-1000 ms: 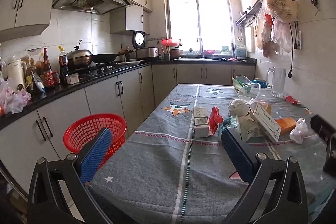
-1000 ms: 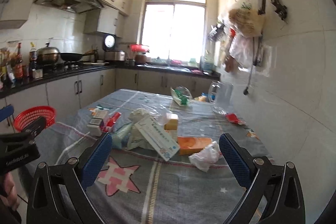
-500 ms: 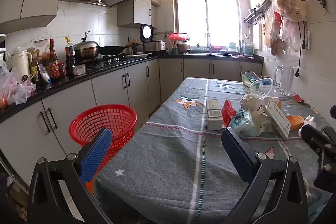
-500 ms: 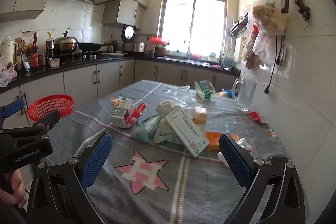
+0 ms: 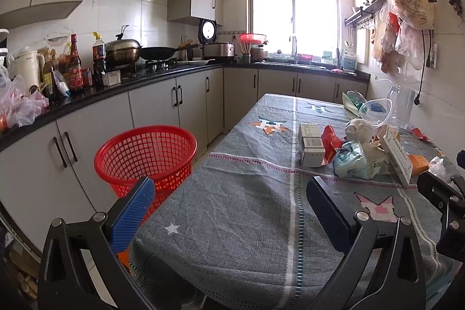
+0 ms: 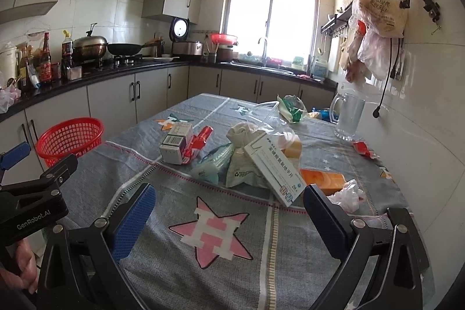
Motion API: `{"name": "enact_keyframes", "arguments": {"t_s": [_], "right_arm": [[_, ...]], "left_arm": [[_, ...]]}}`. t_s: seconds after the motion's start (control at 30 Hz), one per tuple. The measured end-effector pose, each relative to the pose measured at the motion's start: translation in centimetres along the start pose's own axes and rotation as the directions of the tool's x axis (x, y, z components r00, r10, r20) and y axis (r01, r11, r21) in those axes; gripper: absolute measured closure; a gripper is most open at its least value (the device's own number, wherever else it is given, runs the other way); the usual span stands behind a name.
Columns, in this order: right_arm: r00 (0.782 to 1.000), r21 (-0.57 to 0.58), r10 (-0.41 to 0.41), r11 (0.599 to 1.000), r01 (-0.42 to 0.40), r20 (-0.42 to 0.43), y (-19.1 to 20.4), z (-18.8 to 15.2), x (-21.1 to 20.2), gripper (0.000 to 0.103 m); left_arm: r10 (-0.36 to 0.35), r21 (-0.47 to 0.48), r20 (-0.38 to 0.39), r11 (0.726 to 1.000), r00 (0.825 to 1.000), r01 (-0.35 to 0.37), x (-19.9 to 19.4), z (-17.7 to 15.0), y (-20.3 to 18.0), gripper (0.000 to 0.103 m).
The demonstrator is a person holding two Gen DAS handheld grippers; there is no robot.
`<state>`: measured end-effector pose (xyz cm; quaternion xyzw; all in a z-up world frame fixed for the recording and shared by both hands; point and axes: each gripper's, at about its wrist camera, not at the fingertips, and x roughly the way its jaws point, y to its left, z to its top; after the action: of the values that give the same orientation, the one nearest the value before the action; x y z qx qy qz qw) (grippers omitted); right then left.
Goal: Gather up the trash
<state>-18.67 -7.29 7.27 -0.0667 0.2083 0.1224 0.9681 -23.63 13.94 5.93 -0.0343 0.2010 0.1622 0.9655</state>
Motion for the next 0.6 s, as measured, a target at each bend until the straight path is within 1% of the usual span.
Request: {"name": "enact_keyframes", "arguments": {"t_s": [0.1, 0.27, 0.37, 0.5, 0.6], "right_arm": [[1.0, -0.011, 0.001, 1.0, -0.001, -0.006, 0.6, 0.0, 0.2, 0.0], [0.999, -0.027, 0.036, 0.999, -0.037, -0.024, 1.7, 0.0, 0.8, 0.0], [0.998, -0.033, 0.057, 0.998, -0.058, -0.021, 2.2, 0.0, 0.9, 0.0], [0.996, -0.032, 0.075, 0.997, -0.076, -0.037, 2.4, -0.2, 1.3, 0.0], [0.996, -0.035, 0.074, 0.997, -0.075, -0.044, 2.4, -0.3, 1.3, 0.0]], "left_arm": [[0.009, -0.001, -0.005, 1.0, 1.0, -0.009, 0.2, -0.2, 0.3, 0.0], [0.037, -0.02, -0.011, 0.999, 0.999, -0.038, 0.3, -0.4, 1.5, 0.0], [0.059, -0.023, -0.018, 0.998, 0.998, -0.059, 0.4, -0.5, 1.9, 0.0], [0.065, -0.025, -0.028, 0.998, 0.997, -0.066, 0.5, -0.7, 2.1, 0.0], [0.063, -0.021, -0.026, 0.998, 0.998, -0.064, 0.5, -0.7, 2.1, 0.0]]}}
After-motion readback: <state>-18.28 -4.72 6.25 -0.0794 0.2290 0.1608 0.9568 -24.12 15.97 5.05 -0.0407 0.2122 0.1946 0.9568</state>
